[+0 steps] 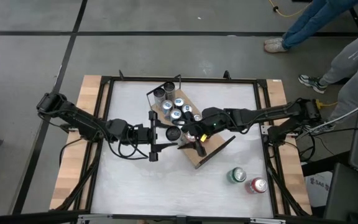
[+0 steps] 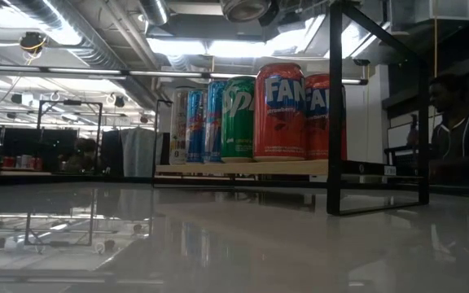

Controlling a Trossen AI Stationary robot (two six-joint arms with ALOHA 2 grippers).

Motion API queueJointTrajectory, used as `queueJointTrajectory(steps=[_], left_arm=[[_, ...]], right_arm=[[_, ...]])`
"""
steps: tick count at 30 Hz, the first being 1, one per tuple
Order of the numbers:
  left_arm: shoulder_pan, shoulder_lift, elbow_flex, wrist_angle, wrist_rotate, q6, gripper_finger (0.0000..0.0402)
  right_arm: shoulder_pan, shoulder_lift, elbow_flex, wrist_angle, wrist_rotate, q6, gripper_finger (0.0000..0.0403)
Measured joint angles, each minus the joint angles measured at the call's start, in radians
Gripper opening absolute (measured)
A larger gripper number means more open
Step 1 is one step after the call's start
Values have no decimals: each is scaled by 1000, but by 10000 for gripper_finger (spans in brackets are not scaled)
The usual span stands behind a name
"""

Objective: Place canned beverage on shelf
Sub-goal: Put the white yellow soda can on the shelf aligned with the other white yellow soda cans

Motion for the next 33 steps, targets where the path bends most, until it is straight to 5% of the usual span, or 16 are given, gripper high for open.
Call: queueJointTrajectory(steps=[16, 27, 33], left_arm=[[1, -2, 3, 4, -20, -11, 320], [7, -1, 2, -9, -230, -10, 385], [40, -1, 2, -8, -237, -28, 388]], right_arm=[[-3, 0, -2, -6, 60, 1, 247], [-2, 0, -2, -11, 392, 10, 245], [-2, 0, -2, -4, 486, 26, 246]])
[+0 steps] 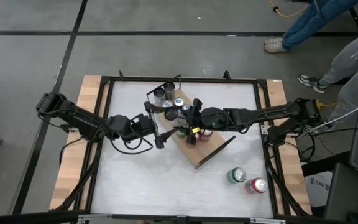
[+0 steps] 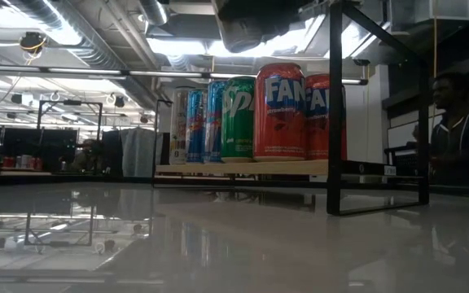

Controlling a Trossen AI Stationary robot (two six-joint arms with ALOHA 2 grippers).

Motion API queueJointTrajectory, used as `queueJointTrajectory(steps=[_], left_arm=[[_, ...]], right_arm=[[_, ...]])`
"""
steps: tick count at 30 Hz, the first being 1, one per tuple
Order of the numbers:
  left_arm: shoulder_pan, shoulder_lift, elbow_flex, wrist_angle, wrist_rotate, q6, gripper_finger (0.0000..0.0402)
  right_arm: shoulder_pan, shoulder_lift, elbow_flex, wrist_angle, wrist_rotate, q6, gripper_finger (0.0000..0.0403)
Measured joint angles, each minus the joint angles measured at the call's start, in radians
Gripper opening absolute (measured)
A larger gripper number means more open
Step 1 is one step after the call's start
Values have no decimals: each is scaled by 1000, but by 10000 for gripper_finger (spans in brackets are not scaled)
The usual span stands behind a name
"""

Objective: Place canned beverage on shelf
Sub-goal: Put the white yellow soda can on the shelf aligned with the other white yellow soda cans

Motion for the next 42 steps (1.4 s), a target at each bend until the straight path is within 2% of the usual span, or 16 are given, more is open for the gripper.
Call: queueJointTrajectory(steps=[9, 20, 29, 34, 42], left_arm=[[55, 0, 0, -3, 4, -43, 389], [119, 1, -2, -2, 15, -98, 381], [149, 1, -2, -2, 38, -99, 338], [155, 1, -2, -2, 87, -99, 303], [155, 1, -2, -2, 89, -98, 254]], right_arm=[[-1, 0, 0, 7, 117, 32, 247], [-1, 0, 1, 7, 137, 54, 248], [-2, -1, 1, 6, 156, 55, 248], [-1, -2, 1, 6, 153, 54, 248], [-1, -2, 1, 5, 147, 54, 248]])
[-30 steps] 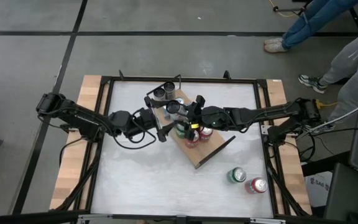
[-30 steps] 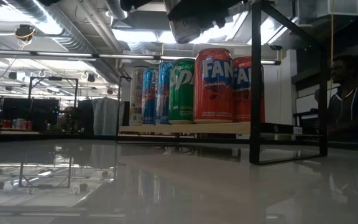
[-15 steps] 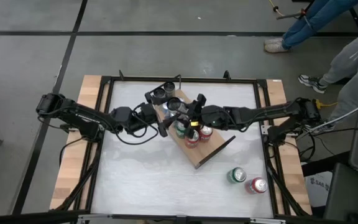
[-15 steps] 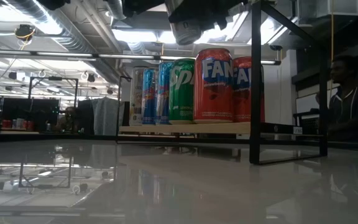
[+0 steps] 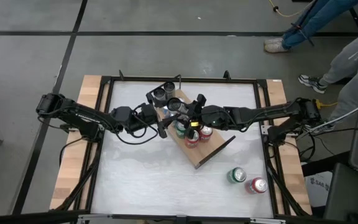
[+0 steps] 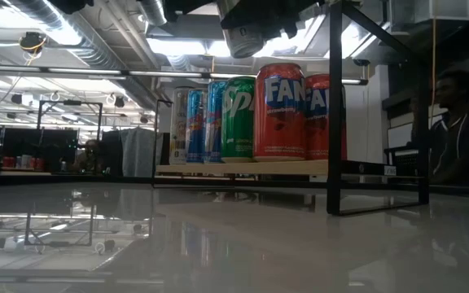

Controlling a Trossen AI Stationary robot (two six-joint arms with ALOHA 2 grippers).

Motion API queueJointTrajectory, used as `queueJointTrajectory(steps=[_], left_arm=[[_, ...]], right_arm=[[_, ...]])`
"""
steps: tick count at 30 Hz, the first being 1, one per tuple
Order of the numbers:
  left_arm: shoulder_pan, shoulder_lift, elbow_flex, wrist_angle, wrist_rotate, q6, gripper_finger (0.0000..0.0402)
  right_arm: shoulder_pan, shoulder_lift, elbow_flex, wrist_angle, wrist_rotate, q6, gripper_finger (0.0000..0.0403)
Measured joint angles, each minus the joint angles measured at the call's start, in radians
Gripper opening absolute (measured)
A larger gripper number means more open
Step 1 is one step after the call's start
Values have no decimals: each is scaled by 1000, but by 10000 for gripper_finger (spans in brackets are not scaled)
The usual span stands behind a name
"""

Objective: Place canned beverage on shelf
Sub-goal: Put the white yellow soda can on the shelf aligned with the other white yellow soda cans

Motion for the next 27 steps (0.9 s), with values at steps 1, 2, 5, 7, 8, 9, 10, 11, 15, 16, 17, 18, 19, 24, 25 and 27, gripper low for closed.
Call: queueJointTrajectory(steps=[1, 2, 5, 7, 8, 9, 10, 11, 15, 16, 17, 18, 19, 24, 25, 27], left_arm=[[0, 0, 0, 0, 0, 0, 253], [0, 0, 0, 0, 0, 0, 253], [0, 0, 0, 0, 0, 0, 261], [0, 0, 0, 0, -1, 0, 268], [0, 0, 0, 0, -2, 0, 272], [0, 0, 0, -1, -2, 0, 275], [0, 0, 0, -4, -2, -8, 277], [0, 0, 0, -6, -2, -20, 280], [0, 0, 0, -8, -3, -43, 281], [0, 0, 0, -8, -3, -43, 280], [0, 0, 0, -8, -3, -44, 279], [0, 0, 0, -8, -3, -46, 278], [0, 0, 0, -8, -3, -47, 278], [0, 0, 0, -9, -3, -48, 282], [0, 0, 0, -10, -3, -49, 284], [0, 0, 0, -13, -4, -49, 288]], right_arm=[[0, 0, 0, 0, 0, 0, 248], [0, 0, 0, 0, -1, 0, 248], [0, 0, 0, 0, 0, 0, 248], [0, 0, 0, 0, 0, 0, 248], [0, 0, 0, 0, 0, 0, 248], [0, 0, 0, 0, 0, 0, 248], [0, 0, 0, 0, 0, 0, 248], [0, 0, 0, -1, 0, 0, 248], [0, 0, 0, -1, 0, 0, 248], [0, 0, 1, -1, 0, 0, 248], [0, 0, 1, -1, 0, 0, 248], [0, 0, 1, -1, 0, 0, 248], [0, 0, 1, -1, 0, 0, 248], [0, 0, 1, -1, 0, 0, 248], [0, 0, 1, -1, 0, 0, 248], [0, 0, 1, -2, 0, 0, 248]])
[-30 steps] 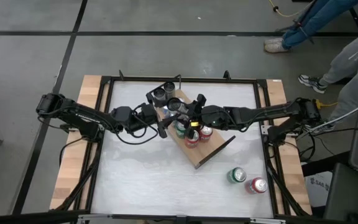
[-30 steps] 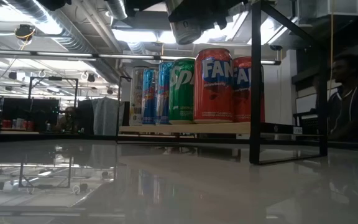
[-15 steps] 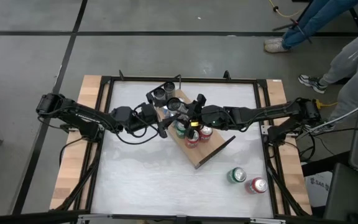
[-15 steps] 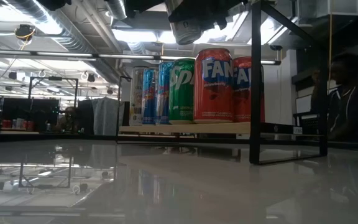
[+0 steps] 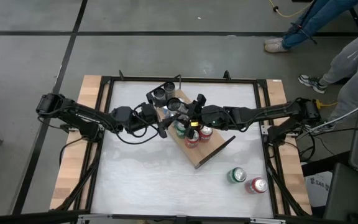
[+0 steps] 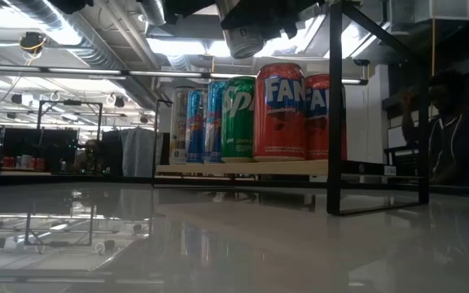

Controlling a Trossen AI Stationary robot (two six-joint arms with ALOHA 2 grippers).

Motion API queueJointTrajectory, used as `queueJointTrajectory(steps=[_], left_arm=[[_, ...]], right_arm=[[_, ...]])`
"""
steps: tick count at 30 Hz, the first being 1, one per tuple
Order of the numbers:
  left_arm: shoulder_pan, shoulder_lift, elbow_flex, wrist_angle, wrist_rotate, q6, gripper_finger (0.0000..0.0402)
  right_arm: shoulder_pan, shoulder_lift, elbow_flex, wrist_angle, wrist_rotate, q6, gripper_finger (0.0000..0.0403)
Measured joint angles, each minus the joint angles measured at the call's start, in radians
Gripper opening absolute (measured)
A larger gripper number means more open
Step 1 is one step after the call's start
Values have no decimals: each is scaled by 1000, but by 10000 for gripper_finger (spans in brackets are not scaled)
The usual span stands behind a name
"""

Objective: Place canned beverage on shelf
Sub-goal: Put the white yellow soda can on the shelf aligned with the other white yellow soda cans

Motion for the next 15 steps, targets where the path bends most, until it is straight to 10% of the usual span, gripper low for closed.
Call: queueJointTrajectory(steps=[15], left_arm=[[-2, 0, 0, -2, -3, -1, 306]], right_arm=[[0, 0, 0, 0, -1, -1, 248]])
